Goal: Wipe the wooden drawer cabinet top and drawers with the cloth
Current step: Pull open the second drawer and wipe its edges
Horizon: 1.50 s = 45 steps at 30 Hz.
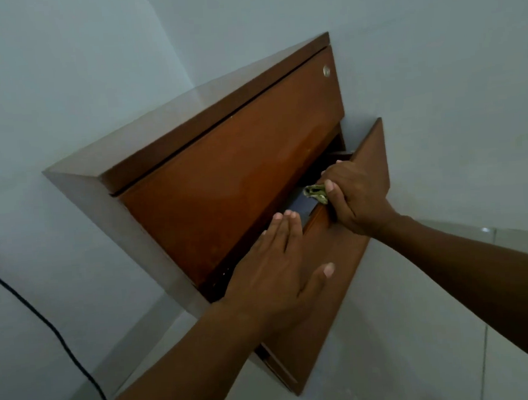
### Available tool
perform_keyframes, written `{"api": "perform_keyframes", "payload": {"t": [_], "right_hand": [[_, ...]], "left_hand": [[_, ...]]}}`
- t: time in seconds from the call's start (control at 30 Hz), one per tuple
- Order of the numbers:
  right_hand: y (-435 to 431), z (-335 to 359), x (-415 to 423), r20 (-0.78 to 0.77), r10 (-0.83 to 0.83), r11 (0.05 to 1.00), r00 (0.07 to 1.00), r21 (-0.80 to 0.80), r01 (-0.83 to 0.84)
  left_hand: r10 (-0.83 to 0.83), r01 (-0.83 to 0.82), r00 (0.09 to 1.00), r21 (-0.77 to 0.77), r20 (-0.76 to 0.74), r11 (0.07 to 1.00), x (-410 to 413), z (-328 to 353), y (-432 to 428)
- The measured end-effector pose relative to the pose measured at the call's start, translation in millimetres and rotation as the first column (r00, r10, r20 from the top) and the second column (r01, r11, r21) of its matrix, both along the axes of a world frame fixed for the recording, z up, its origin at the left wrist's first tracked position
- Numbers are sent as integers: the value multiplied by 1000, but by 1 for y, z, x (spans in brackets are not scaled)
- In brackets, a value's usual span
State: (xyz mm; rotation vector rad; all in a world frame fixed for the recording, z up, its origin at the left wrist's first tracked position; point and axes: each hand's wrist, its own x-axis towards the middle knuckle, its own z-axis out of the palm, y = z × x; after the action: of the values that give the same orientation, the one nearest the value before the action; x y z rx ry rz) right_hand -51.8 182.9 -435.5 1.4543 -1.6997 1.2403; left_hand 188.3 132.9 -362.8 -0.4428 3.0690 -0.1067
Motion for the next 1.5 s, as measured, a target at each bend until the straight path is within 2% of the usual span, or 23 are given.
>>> {"api": "perform_keyframes", "payload": {"t": [0.3,0.4,0.57,0.8,0.87,0.97,1.03,1.07,1.1,1.17,1.23,1.37,1.5], "right_hand": [[-5,-9,-67,170,-99,992,980,-61,110],[-6,-15,-87,281,-116,984,953,-95,148],[-11,-18,-113,333,-111,974,936,-152,170],[-25,-20,-137,428,-136,924,894,-271,270],[-26,-11,-136,508,-132,891,851,-315,327],[-12,2,-111,728,-74,802,681,-362,475],[-6,0,-75,785,-19,739,619,-406,538],[-6,-4,-55,772,2,740,636,-429,518],[-10,-8,-34,743,30,783,669,-434,447],[-23,-16,1,657,55,900,752,-359,248],[-30,-21,10,594,41,942,803,-292,168],[-32,-27,-17,541,6,961,841,-237,146],[-29,-24,-61,536,-74,967,841,-169,193]], "left_hand": [[-102,126,989,-258,102,958,-75,3,-16],[-119,135,989,-200,90,970,-101,5,-18],[-106,104,994,41,37,994,-113,2,-15],[-79,76,997,106,19,991,-112,3,-11],[-60,58,998,104,17,993,-111,3,-10],[-51,50,999,86,7,995,-109,2,-10],[-38,39,999,88,-23,995,-107,2,-10],[-25,29,999,96,-44,995,-107,1,-10],[-7,14,998,107,-65,994,-106,2,-10],[33,-19,994,135,-101,991,-104,2,-10],[48,-27,990,158,-131,987,-101,1,-11],[77,-39,983,217,-168,975,-99,-2,-17],[39,-10,984,164,-175,986,-99,-1,-14]]}}
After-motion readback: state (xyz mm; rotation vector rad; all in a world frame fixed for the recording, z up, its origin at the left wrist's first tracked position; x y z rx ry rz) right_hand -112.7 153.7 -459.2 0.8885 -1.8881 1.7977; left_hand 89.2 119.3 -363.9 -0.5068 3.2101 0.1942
